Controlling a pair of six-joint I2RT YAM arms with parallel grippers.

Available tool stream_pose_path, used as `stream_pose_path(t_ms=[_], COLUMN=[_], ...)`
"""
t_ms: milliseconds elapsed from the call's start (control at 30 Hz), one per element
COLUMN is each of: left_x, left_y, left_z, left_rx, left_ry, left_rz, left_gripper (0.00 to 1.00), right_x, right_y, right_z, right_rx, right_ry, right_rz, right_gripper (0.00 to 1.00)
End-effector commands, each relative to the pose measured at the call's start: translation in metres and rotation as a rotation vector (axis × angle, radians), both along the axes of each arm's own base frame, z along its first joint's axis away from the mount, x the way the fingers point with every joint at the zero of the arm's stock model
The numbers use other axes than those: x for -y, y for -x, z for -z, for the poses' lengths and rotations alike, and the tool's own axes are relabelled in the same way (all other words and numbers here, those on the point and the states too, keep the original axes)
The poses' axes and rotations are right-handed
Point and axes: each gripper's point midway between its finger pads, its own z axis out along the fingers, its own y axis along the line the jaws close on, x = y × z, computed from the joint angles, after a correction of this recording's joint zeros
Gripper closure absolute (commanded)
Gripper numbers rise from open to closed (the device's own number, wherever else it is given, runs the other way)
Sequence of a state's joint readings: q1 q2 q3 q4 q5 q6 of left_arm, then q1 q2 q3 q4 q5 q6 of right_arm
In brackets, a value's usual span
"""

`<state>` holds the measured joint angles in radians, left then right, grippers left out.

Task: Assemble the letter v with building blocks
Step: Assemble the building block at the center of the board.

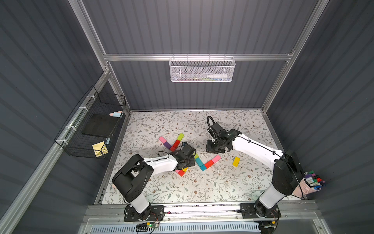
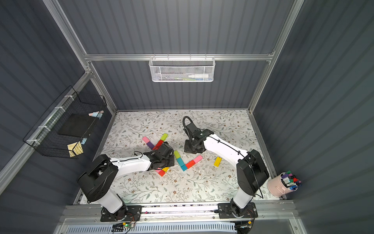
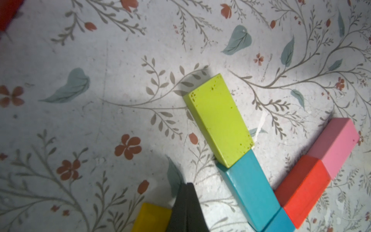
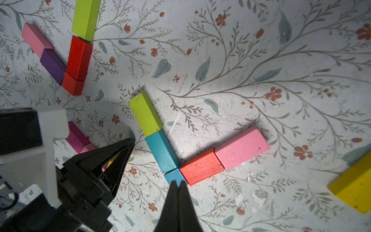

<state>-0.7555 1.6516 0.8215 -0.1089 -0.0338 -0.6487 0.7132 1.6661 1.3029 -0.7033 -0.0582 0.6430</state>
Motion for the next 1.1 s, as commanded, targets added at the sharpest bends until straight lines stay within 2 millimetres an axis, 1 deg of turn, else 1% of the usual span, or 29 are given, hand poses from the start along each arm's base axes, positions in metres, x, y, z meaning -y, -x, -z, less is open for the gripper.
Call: stream_pose_path(t_ms=[0,267,1067], left_x=[0.004,0.007,0.007], left_y=[0.0,0.001,0.01], left_z=[-0.003,-0.008,-0.005], left_rx=[0.01,0.016,-0.003], left_ry=[-0.007,0.003,0.009], left_rz=[0.028,0.03,0.032], left_gripper=[1.0,1.0,1.0], right_x=[0.002,0.002,0.001], right_y=[0.001,0.001,0.002], right_z=[0.008,0.008,0.011], right_rx=[-0.025,-0.025,-0.035], right_ry=[0.018,0.015,0.017], right_rz=[0.005,0.005,0.003], right_gripper=[1.0,1.0,1.0])
